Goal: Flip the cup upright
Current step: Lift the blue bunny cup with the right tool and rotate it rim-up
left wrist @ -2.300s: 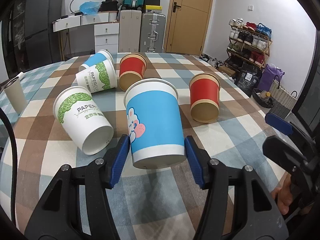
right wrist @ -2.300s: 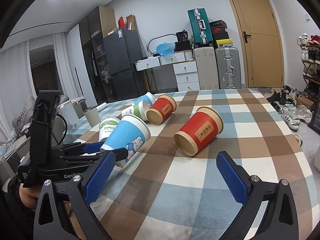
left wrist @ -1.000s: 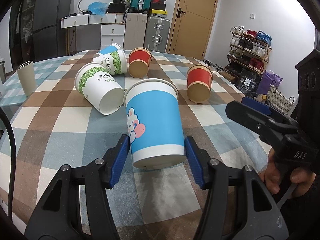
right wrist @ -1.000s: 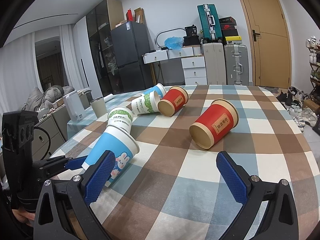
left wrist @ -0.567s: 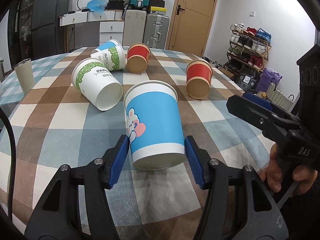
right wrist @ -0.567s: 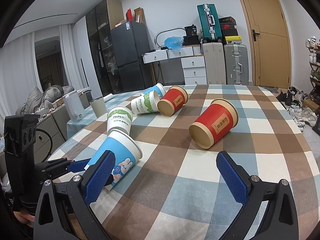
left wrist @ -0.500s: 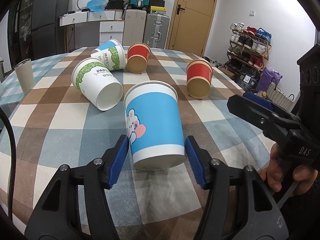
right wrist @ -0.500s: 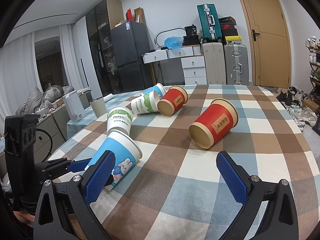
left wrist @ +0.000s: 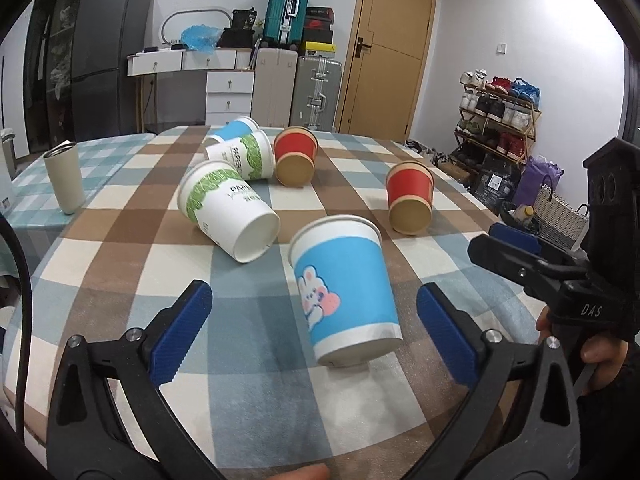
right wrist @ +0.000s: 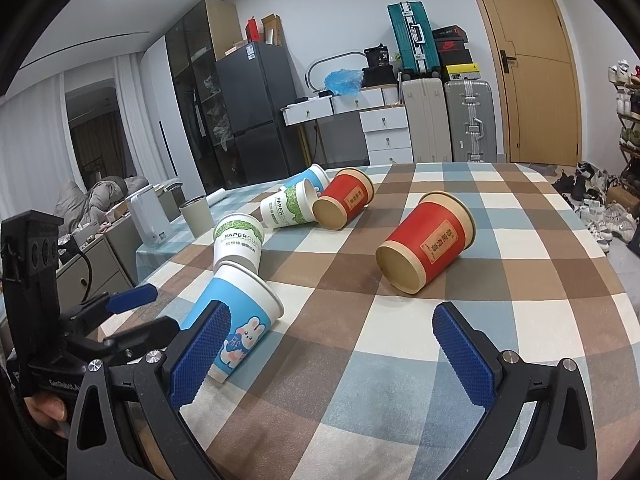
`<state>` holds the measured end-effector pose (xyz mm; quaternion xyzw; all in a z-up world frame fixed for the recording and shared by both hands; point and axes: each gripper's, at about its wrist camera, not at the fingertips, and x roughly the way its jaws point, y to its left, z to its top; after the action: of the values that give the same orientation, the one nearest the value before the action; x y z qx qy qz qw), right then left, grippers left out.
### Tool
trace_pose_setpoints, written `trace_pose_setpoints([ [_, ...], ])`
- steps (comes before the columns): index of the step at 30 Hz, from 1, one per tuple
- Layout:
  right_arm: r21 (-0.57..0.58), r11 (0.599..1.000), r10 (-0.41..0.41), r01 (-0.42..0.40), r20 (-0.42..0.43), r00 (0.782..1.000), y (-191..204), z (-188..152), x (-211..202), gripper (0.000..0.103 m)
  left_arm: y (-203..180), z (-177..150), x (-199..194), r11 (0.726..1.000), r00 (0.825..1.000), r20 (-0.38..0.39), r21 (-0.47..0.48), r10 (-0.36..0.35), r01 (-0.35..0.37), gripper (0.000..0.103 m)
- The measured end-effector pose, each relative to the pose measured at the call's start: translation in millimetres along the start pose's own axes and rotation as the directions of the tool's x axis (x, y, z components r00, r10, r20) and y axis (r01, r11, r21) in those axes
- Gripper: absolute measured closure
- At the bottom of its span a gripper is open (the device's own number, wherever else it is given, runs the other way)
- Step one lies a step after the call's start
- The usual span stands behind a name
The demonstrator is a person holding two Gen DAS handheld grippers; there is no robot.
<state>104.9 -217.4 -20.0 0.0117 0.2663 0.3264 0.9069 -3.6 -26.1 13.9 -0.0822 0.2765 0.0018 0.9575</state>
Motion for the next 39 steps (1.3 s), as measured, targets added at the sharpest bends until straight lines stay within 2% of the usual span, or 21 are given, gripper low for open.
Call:
trace_pose_setpoints([
  [12,0.068,0.997,0.05,-0.045,-0.085,0.995,6,9,11,0.0,28,7,-3,1.0,0.998,0.06,0.018,-0.002,0.001,0.001],
  [23,0.087,0.994,0.087,-0.071,-0.184,0.979,23,16,30,0.0,42,3,6,0.999,0.998,0.056,0.017,0.027,-0.028,0.001],
  [29,0.086,0.993,0.103,-0.083,-0.258,0.961,30,20,50,0.0,42,1,8,0.999,0.998,0.06,0.032,0.028,-0.029,0.001],
  [39,0.146,0.985,0.142,-0.093,-0.37,0.918,36,27,83,0.0,39,-5,12,0.998,0.998,0.063,0.05,0.024,-0.027,0.001],
])
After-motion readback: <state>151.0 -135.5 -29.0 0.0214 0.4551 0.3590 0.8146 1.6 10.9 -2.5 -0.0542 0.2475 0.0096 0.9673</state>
